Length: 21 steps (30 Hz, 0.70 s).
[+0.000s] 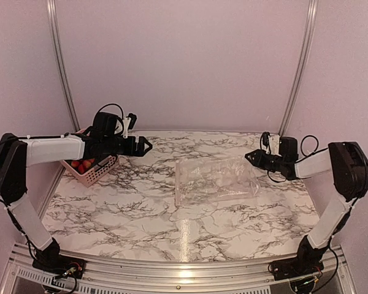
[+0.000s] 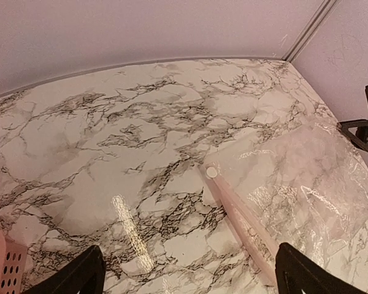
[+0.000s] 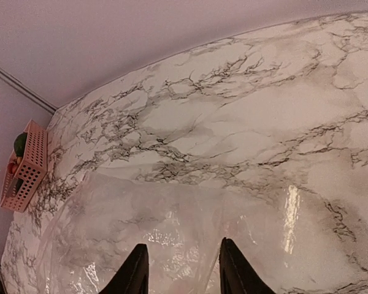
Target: Open the zip-top bag and remove the fake food
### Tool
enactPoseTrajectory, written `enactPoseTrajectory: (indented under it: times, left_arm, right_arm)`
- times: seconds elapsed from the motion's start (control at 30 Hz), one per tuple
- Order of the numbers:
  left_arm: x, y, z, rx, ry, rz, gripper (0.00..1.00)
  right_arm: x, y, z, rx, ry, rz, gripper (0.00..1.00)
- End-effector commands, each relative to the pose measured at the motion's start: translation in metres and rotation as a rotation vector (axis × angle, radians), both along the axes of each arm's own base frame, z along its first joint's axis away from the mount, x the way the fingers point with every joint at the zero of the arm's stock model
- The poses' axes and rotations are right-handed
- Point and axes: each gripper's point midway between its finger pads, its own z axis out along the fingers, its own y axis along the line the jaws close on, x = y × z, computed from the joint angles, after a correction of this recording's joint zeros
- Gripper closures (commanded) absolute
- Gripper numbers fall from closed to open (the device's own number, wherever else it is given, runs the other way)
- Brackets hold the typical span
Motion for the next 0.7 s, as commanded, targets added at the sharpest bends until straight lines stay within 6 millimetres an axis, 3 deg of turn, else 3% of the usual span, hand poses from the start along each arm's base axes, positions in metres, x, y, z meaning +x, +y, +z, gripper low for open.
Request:
enactPoseTrajectory:
  times: [0.0,0.13,0.33,0.5,0.67]
  left_arm:
    - [0.005,0.018,0.029,-0.041,-0.054,0.086,0.01]
    - [0.003,0.034,0.043,-0.089,-0.068,0.138,0.01]
    - [0.001,0.071,0.07,-0.175,-0.068,0.218,0.01]
    - [-0.009,0.101,0.084,-0.202,-0.064,0.288,0.01]
    - [-0.019,0.113,0.073,-0.179,-0.021,0.345,0.01]
  right_arm:
    - [0.002,-0.024,0.005,-0.019,0.011,-0.042,0.52]
    - [-0.001,-0.034,0.033,-0.05,-0.043,-0.048,0.38]
    - [-0.01,-0.032,0.087,-0.079,-0.14,-0.024,0.15]
    - [-0.029,-0.027,0.132,-0.079,-0.229,0.013,0.11]
    - [-0.056,-0.018,0.152,-0.078,-0.265,0.051,0.08]
